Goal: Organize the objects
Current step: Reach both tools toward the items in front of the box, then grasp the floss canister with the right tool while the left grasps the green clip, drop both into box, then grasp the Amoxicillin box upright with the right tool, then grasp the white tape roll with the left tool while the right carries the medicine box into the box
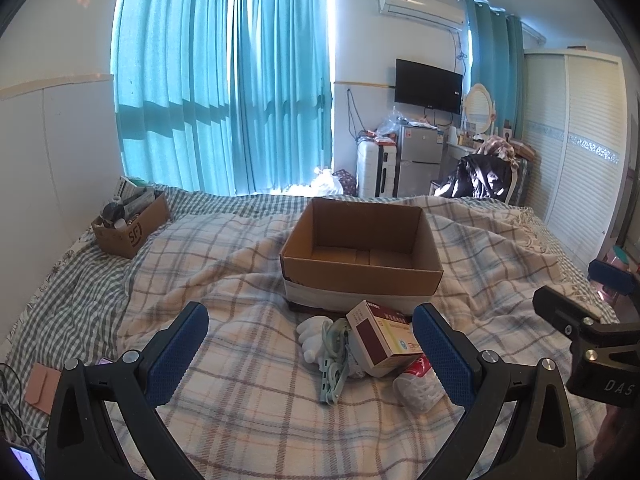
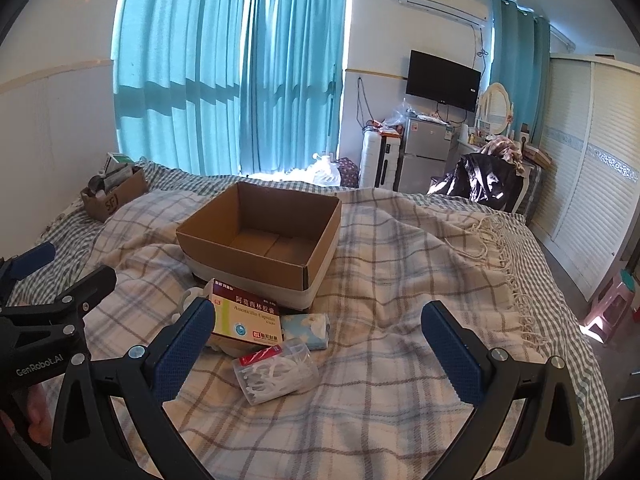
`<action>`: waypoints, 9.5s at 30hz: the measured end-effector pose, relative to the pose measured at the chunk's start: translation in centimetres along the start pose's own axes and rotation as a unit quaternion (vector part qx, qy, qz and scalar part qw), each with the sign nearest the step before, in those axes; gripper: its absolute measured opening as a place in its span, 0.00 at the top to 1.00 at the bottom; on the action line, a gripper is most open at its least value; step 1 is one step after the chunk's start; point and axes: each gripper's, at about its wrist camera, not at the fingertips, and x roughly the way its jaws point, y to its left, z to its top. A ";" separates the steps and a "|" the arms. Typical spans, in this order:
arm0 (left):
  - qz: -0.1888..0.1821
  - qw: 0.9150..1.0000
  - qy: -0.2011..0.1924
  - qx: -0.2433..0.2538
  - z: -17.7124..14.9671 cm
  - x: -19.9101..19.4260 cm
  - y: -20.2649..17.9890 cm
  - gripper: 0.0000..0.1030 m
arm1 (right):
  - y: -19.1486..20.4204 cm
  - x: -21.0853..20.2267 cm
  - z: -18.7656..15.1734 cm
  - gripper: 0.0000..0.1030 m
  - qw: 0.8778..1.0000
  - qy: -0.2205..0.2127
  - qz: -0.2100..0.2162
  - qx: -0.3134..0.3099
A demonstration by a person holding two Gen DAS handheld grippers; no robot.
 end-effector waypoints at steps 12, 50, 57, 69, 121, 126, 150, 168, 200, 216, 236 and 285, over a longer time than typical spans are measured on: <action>0.001 0.999 0.047 -0.004 -1.3 3.3 0.6 0.00 | 1.8 2.1 1.4 0.00 0.996 0.014 0.033 -0.081; -0.033 0.962 0.264 0.064 -5.7 16.7 -2.6 0.48 | 0.2 14.8 -3.8 0.14 0.966 0.216 0.116 -0.077; -0.061 0.959 0.272 0.058 -6.1 17.0 -3.0 0.79 | -0.2 14.9 -3.4 0.14 0.967 0.210 0.126 -0.067; -0.061 0.974 0.214 0.035 -4.9 10.8 -1.7 0.82 | -0.3 11.8 -4.5 0.14 0.974 0.186 0.119 -0.049; -0.071 0.987 0.127 0.071 12.2 25.7 -2.0 0.91 | 2.9 26.2 10.0 0.14 0.980 0.125 0.130 -0.079; -0.071 0.985 0.131 0.086 11.8 24.5 -2.4 0.87 | 2.0 24.6 10.0 0.09 0.983 0.113 0.129 -0.068; 0.006 0.991 0.133 0.022 6.7 9.4 2.6 0.01 | 1.0 5.6 8.0 0.03 0.997 0.010 0.009 -0.077; 0.075 0.980 0.184 -0.022 -4.2 11.2 6.0 0.01 | 9.8 14.1 -4.4 0.03 0.969 0.135 0.051 -0.201; 0.024 0.975 0.218 0.045 -2.8 13.3 -3.2 0.02 | -1.8 10.2 -0.6 0.70 0.995 0.084 0.044 -0.021; 0.000 0.959 0.271 0.079 -4.5 20.0 -8.1 0.64 | -3.3 11.3 -1.6 0.70 0.993 0.102 0.067 0.000; -0.010 0.982 0.186 0.024 -0.4 9.4 -2.7 0.94 | -0.7 5.2 0.8 0.70 0.996 0.044 0.075 -0.025; -0.025 0.986 0.159 0.054 10.9 23.1 -0.4 0.15 | -0.8 18.2 14.6 0.26 0.995 -0.009 0.098 -0.021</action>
